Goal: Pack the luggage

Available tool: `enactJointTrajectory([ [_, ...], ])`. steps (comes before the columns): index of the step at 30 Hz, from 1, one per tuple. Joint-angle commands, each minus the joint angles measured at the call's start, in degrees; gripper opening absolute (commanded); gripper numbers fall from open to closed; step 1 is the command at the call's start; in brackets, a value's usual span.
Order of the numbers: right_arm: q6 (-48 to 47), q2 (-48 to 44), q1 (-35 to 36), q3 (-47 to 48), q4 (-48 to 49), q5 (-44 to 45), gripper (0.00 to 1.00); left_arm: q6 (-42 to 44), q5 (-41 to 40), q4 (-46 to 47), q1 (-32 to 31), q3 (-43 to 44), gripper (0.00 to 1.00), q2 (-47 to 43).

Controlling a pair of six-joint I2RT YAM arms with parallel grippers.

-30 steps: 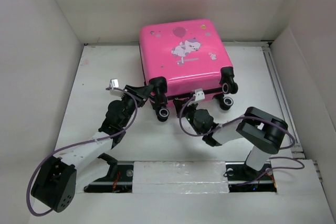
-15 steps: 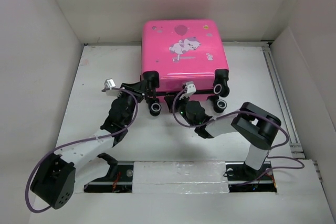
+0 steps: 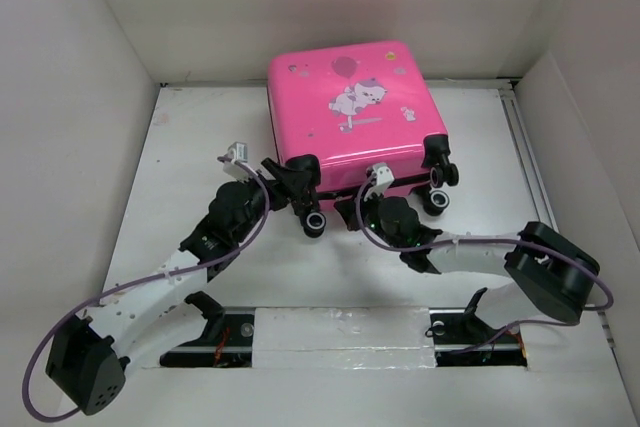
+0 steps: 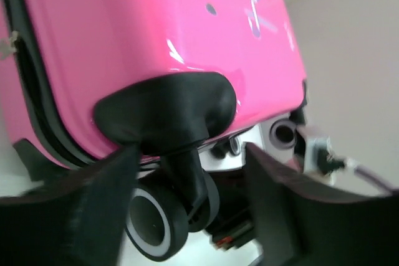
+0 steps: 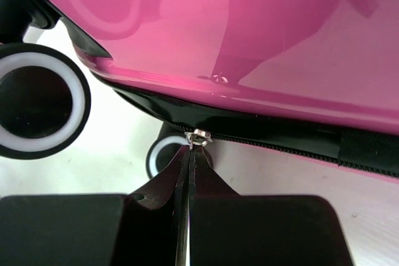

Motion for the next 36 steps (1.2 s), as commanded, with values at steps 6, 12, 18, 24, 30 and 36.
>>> enactJointTrajectory([
  [6,1.3,-4.0,2.2,0.8,-2.6,-16.7,0.0,6.0,13.8,-3.6,-2.2,2.4,0.85,2.2],
  [12,1.3,-5.2,1.6,-0.3,-3.1,-16.7,0.0,7.5,14.5,-5.3,-3.3,6.8,0.69,8.5],
  [18,1.3,-8.4,-0.7,-0.3,-7.9,-17.8,0.0,5.6,17.6,-1.3,-3.3,7.6,0.0,11.1],
  [24,1.7,-9.9,-2.1,3.7,-13.1,-21.0,0.0,0.8,17.6,9.7,-8.3,16.3,0.0,18.8],
  [30,5.9,-1.2,7.6,5.1,0.2,-22.5,0.0,-0.4,15.7,14.6,-15.5,25.7,0.0,24.3],
  [36,8.2,3.0,9.5,8.0,14.1,-26.1,0.0,-4.5,13.3,20.5,-18.5,22.7,0.0,23.6],
])
